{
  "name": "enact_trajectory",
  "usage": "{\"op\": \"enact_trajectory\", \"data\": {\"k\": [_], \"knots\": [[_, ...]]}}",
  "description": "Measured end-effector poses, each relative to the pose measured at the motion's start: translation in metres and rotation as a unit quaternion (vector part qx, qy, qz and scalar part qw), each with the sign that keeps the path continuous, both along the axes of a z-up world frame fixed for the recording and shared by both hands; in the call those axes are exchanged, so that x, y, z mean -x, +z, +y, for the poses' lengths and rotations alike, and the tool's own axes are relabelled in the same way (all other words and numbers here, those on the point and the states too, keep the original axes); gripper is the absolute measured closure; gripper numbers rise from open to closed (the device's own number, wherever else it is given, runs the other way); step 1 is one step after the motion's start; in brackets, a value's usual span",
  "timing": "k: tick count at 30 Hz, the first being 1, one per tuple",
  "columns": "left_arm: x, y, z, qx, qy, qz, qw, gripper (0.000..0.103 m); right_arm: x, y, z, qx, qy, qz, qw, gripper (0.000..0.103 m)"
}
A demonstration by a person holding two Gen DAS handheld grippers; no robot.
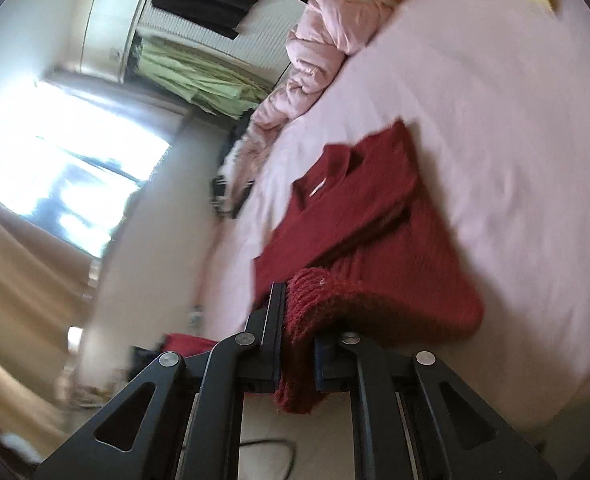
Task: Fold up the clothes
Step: 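Roll both tools sideways and close them on the cardigan hem, then lift the hem with both tools and fold it onto the collar, then open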
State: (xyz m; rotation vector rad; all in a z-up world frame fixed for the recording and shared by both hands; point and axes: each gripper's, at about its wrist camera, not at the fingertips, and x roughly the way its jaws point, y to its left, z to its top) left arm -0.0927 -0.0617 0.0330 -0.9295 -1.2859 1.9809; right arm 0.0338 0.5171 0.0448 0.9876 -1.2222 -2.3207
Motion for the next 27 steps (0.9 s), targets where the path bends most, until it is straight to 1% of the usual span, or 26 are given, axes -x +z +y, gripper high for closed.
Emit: {"op": "enact_trajectory", "data": {"k": [3,4,5,6,7,8,10,12,15,16,18,19,21,22,24,25,27], "knots": [[0.04,0.002,0.004,0.02,0.008,-0.001,0.9998,0.092,0.036,0.017,-0.003,-0.052,-0.002,0.012,0.999,0.092],[0.056,0.002,0.005,0.029,0.011,-0.002,0.9995,0.092,0.05,0.021,-0.004,-0.064,-0.002,0.016,0.998,0.092],[0.07,0.002,0.005,0.035,0.013,-0.004,0.9993,0.092,0.056,0.024,-0.003,-0.073,-0.002,0.019,0.997,0.092],[0.091,0.001,0.007,0.041,0.014,-0.008,0.999,0.092,0.07,0.027,-0.003,-0.084,-0.001,0.021,0.996,0.092],[0.102,0.0,0.008,0.045,0.016,-0.013,0.9988,0.092,0.081,0.028,-0.003,-0.092,-0.001,0.022,0.996,0.092],[0.121,-0.002,0.009,0.049,0.017,-0.024,0.9984,0.092,0.102,0.029,-0.003,-0.099,-0.001,0.022,0.995,0.092],[0.153,-0.008,0.013,0.052,0.021,-0.043,0.9975,0.092,0.126,0.027,0.001,-0.097,0.002,0.017,0.995,0.092],[0.182,-0.013,0.017,0.059,0.023,-0.045,0.997,0.092,0.164,0.021,0.005,-0.09,-0.001,0.012,0.996,0.092],[0.233,-0.023,0.019,0.073,0.035,-0.053,0.9953,0.092,0.21,0.011,0.009,-0.097,-0.008,0.006,0.995,0.092],[0.245,-0.027,0.019,0.074,0.04,-0.058,0.9948,0.092,0.223,0.007,0.011,-0.095,-0.009,0.004,0.995,0.092],[0.269,-0.039,0.018,0.08,0.05,-0.07,0.9931,0.092,0.255,-0.003,0.012,-0.097,-0.014,-0.004,0.995,0.092],[0.282,-0.049,0.019,0.091,0.056,-0.079,0.9911,0.092,0.266,-0.008,0.012,-0.099,-0.015,-0.008,0.995,0.092],[0.298,-0.07,0.021,0.113,0.062,-0.097,0.987,0.092,0.293,-0.025,0.011,-0.098,-0.018,-0.023,0.995,0.092],[0.305,-0.086,0.022,0.121,0.065,-0.111,0.9843,0.092,0.305,-0.036,0.011,-0.099,-0.02,-0.033,0.994,0.092],[0.313,-0.118,0.02,0.124,0.072,-0.146,0.9789,0.092,0.324,-0.068,0.011,-0.085,-0.03,-0.059,0.994,0.092],[0.316,-0.128,0.019,0.123,0.073,-0.156,0.9774,0.092,0.33,-0.082,0.011,-0.077,-0.033,-0.073,0.994,0.092],[0.316,-0.141,0.016,0.119,0.076,-0.154,0.9779,0.092,0.338,-0.125,0.012,-0.06,-0.041,-0.113,0.991,0.092]]}}
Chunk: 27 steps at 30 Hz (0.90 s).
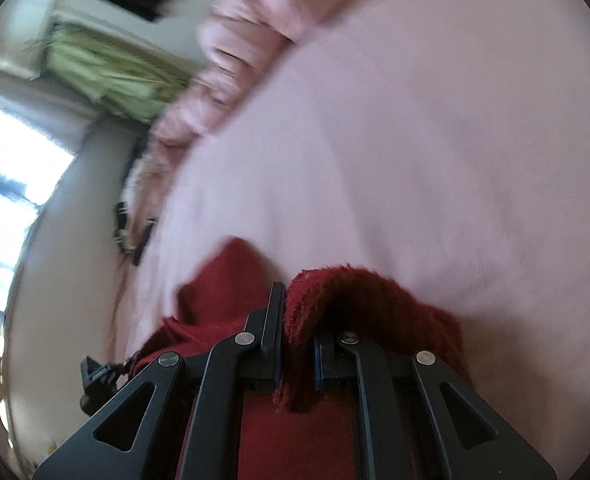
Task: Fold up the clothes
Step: 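Lift the hem with both tools and fold it onto the collar, then open, then press the folded cardigan flat with both open tools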
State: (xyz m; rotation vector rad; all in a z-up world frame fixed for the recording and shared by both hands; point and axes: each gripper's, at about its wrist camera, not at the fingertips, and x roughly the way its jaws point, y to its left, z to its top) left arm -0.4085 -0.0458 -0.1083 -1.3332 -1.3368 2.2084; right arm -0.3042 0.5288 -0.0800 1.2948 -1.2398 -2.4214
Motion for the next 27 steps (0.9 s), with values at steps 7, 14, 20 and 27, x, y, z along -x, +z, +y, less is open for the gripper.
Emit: {"op": "enact_trajectory", "data": {"k": [7,14,20,27], "knots": [[-0.003,-0.002,-0.006,-0.022,0.0,-0.002,0.9998,0.087,-0.014,-0.044,0.045,0.246,-0.052,0.029,0.968,0.088],[-0.046,0.062,-0.026,0.049,0.097,0.069,0.9917,0.02,-0.05,-0.018,0.065,0.281,-0.106,0.055,0.952,0.062],[-0.086,0.108,0.077,0.257,-0.056,0.157,0.9519,0.019,-0.064,0.069,-0.038,-0.062,0.024,0.081,0.994,0.062],[-0.112,0.044,0.134,0.408,-0.127,0.171,0.8877,0.018,-0.07,0.027,-0.146,-0.323,0.111,0.056,0.938,0.062]]}}
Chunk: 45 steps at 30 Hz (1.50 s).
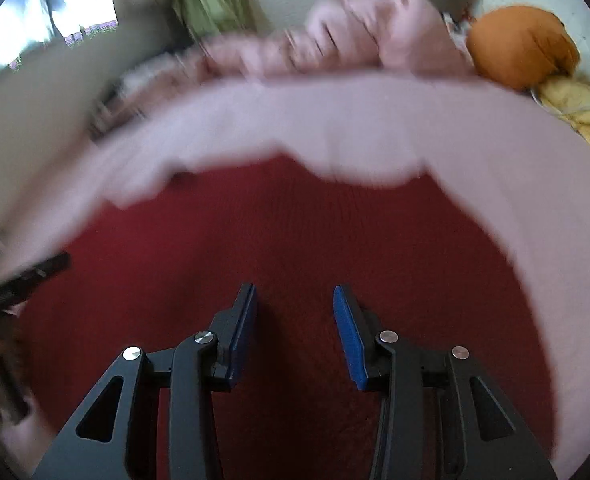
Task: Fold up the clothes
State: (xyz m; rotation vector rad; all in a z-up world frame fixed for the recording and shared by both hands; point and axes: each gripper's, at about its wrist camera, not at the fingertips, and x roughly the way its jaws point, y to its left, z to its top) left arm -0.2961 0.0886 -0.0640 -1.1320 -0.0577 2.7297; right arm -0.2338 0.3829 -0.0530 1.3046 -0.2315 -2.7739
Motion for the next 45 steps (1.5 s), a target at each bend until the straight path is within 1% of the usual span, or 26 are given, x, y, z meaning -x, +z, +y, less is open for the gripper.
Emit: {"op": "enact_trajectory", "data": {"k": [1,2,3,4,6,8,10,11,12,13,15,17,18,19,20,22,23,25,27,29,31,33,36,39,42,45], "knots": [[-0.002,0.003,0.0,0.004,0.0,0.002,1.0,0.018,-0.004,-0.008,0.005,0.017,0.0,0.011,1.0,0.062],[-0.003,0.008,0.002,0.017,0.002,0.0,0.9999,0.018,-0.01,-0.003,0.012,0.032,-0.009,0.026,0.999,0.062],[-0.005,0.014,0.003,0.036,0.005,0.0,0.9993,0.018,-0.007,-0.002,0.019,0.029,-0.018,0.021,0.999,0.062],[-0.009,0.024,0.004,0.043,0.003,0.015,0.9989,0.018,-0.009,0.004,0.023,0.019,-0.032,0.016,0.999,0.062],[-0.017,0.039,0.009,0.024,-0.022,0.048,0.9983,0.017,-0.018,0.021,0.027,0.0,-0.055,0.038,0.998,0.062],[-0.011,0.03,0.015,0.029,-0.02,0.034,0.9988,0.015,-0.027,0.033,0.028,-0.009,-0.045,0.073,0.996,0.06],[-0.003,0.001,0.012,0.048,0.002,-0.003,0.9989,0.015,-0.029,0.027,0.032,-0.02,-0.059,0.07,0.996,0.043],[-0.003,-0.005,0.011,0.045,0.002,-0.002,0.999,0.015,-0.026,0.017,0.036,-0.026,-0.081,0.053,0.995,0.042],[-0.005,-0.003,0.011,0.041,0.001,0.007,0.9991,0.015,-0.024,-0.002,0.047,-0.02,-0.104,0.023,0.994,0.042],[-0.006,0.003,0.013,0.045,-0.001,0.007,0.999,0.015,-0.029,-0.01,0.056,0.014,-0.105,0.032,0.994,0.043],[-0.008,0.014,0.013,0.057,-0.009,-0.001,0.9983,0.014,-0.033,0.0,0.065,0.031,-0.112,0.043,0.992,0.043],[-0.018,0.022,0.006,0.06,-0.004,0.026,0.9979,0.014,-0.037,0.013,0.069,0.023,-0.125,0.043,0.991,0.043],[-0.02,0.019,0.001,0.064,0.002,0.031,0.9975,0.014,-0.041,0.02,0.07,0.014,-0.131,0.061,0.989,0.042],[-0.019,0.01,-0.003,0.07,0.008,0.02,0.9973,0.012,-0.051,0.026,0.073,0.0,-0.136,0.081,0.987,0.042],[-0.014,-0.004,-0.01,0.076,0.018,-0.006,0.9969,0.011,-0.052,0.025,0.074,-0.01,-0.136,0.08,0.987,0.042],[-0.009,-0.011,-0.02,0.042,0.02,-0.015,0.9988,0.005,-0.044,0.004,0.078,-0.02,-0.132,0.037,0.99,0.042],[-0.008,-0.011,-0.021,0.039,0.02,-0.017,0.9989,0.004,-0.044,-0.009,0.082,-0.011,-0.128,0.017,0.992,0.042],[-0.006,-0.013,-0.014,0.058,0.018,-0.02,0.998,0.002,-0.044,-0.007,0.088,0.008,-0.135,0.032,0.99,0.042],[-0.007,-0.013,-0.012,0.065,0.019,-0.017,0.9976,0.002,-0.041,-0.008,0.086,-0.002,-0.134,0.029,0.991,0.04],[-0.006,-0.011,-0.014,0.059,0.019,-0.021,0.9979,0.002,-0.041,-0.009,0.084,-0.011,-0.134,0.027,0.99,0.04],[-0.008,-0.001,-0.012,0.067,0.026,-0.04,0.9966,0.002,-0.039,-0.003,0.081,-0.02,-0.141,0.014,0.99,0.04],[-0.021,0.018,-0.008,0.08,0.038,-0.051,0.9948,0.002,-0.042,0.006,0.073,-0.035,-0.152,-0.004,0.988,0.04],[-0.061,0.052,-0.005,0.048,0.032,-0.027,0.9979,0.002,-0.067,0.037,0.046,-0.032,-0.142,0.004,0.989,0.04],[-0.103,0.08,0.0,0.02,0.032,-0.031,0.9988,0.002,-0.094,0.059,0.017,-0.029,-0.126,0.007,0.992,0.04],[-0.145,0.095,0.002,-0.007,0.033,-0.028,0.9991,0.002,-0.129,0.084,-0.016,-0.026,-0.108,0.012,0.994,0.04],[-0.186,0.096,0.004,-0.022,0.036,-0.055,0.9976,0.002,-0.16,0.099,-0.043,-0.034,-0.099,0.013,0.994,0.04]]}}
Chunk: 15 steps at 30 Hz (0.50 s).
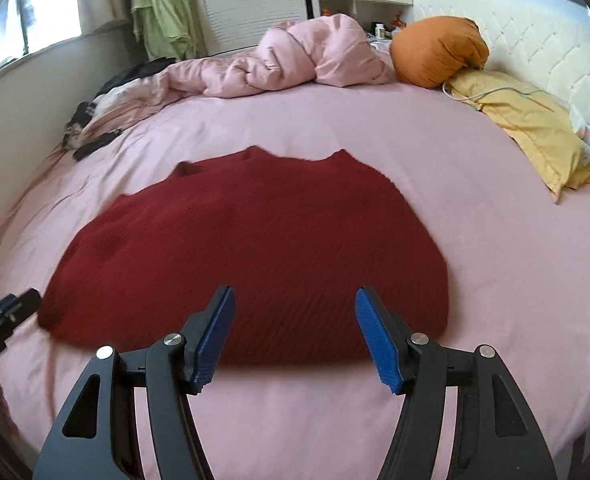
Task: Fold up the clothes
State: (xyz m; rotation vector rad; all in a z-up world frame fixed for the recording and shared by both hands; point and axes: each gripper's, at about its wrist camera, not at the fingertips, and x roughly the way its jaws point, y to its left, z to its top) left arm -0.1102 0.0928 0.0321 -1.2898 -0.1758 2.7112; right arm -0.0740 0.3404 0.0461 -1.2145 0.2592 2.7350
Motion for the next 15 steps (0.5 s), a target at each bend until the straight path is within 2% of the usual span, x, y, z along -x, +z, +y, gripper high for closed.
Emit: {"op": "enact_trajectory", "data": {"k": [2,5,7,10,15], "knots": [[-0.019,-0.003,0.003,0.007,0.007,-0.007,0.9999,0.002,-0.019,0.003,-0.013,-0.004,0.003,-0.002,1.0,0.04],[-0.052,-0.019,0.008,0.031,0.031,0.008,0.999,0.002,-0.046,0.007,-0.032,-0.012,0.0,0.002,1.0,0.04],[-0.055,-0.03,0.008,0.015,0.025,-0.019,0.9994,0.002,-0.059,0.006,-0.041,-0.03,-0.011,0.014,0.999,0.04],[-0.058,-0.027,0.005,0.008,0.029,-0.003,0.9995,0.002,-0.07,0.006,-0.048,-0.04,-0.017,0.029,0.999,0.04],[-0.054,-0.032,0.01,0.009,0.009,-0.018,0.9997,0.002,-0.069,0.008,-0.052,-0.055,-0.014,0.038,0.998,0.04]]}}
